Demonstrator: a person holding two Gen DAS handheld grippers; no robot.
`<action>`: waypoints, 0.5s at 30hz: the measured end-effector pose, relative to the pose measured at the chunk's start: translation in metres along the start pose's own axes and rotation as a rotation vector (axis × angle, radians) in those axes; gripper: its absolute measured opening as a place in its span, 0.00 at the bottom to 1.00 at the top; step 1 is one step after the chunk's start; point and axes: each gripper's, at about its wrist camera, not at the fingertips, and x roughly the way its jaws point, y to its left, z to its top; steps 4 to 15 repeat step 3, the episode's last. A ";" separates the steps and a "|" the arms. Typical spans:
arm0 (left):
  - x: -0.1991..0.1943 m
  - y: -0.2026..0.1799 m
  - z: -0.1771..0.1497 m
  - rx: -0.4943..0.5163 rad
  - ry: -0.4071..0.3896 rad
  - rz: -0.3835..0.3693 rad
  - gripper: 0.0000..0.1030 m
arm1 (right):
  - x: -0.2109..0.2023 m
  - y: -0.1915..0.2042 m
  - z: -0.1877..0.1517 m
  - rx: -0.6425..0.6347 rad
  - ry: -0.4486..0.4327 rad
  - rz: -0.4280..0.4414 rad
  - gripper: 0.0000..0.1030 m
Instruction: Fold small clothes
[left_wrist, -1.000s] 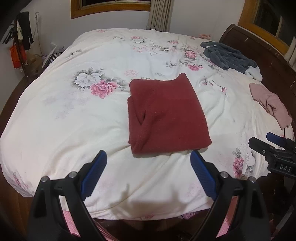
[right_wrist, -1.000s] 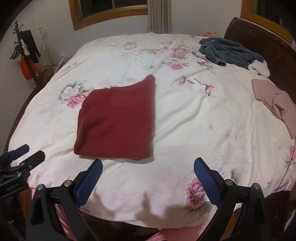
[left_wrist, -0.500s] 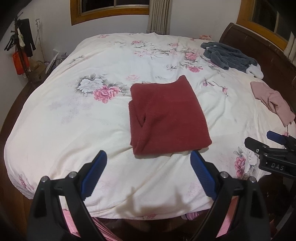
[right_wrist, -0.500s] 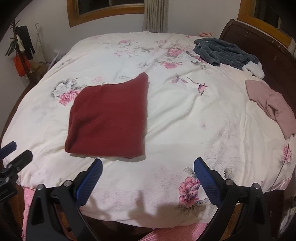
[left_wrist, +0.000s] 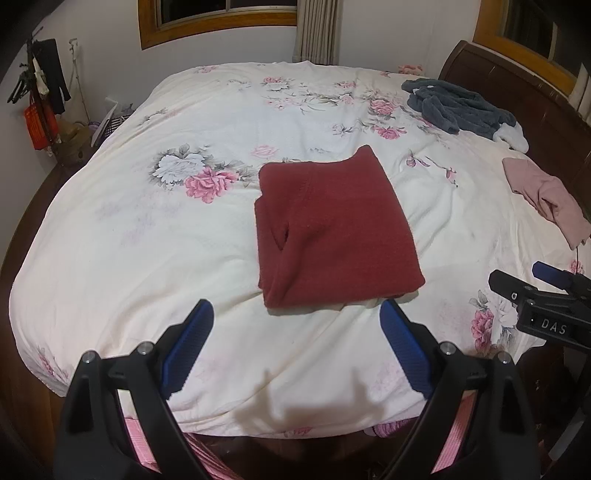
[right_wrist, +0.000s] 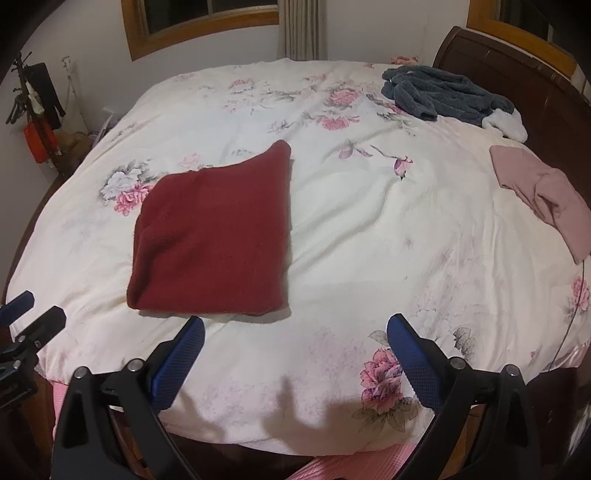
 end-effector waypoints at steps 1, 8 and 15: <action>0.000 0.000 0.000 -0.001 0.001 -0.002 0.88 | 0.000 0.000 0.000 0.000 0.000 -0.002 0.96; 0.000 0.000 0.000 0.001 0.000 -0.003 0.88 | 0.000 0.000 0.000 -0.002 -0.002 -0.012 0.96; 0.000 0.000 0.000 0.001 0.000 -0.003 0.88 | 0.000 0.000 0.000 -0.002 -0.002 -0.012 0.96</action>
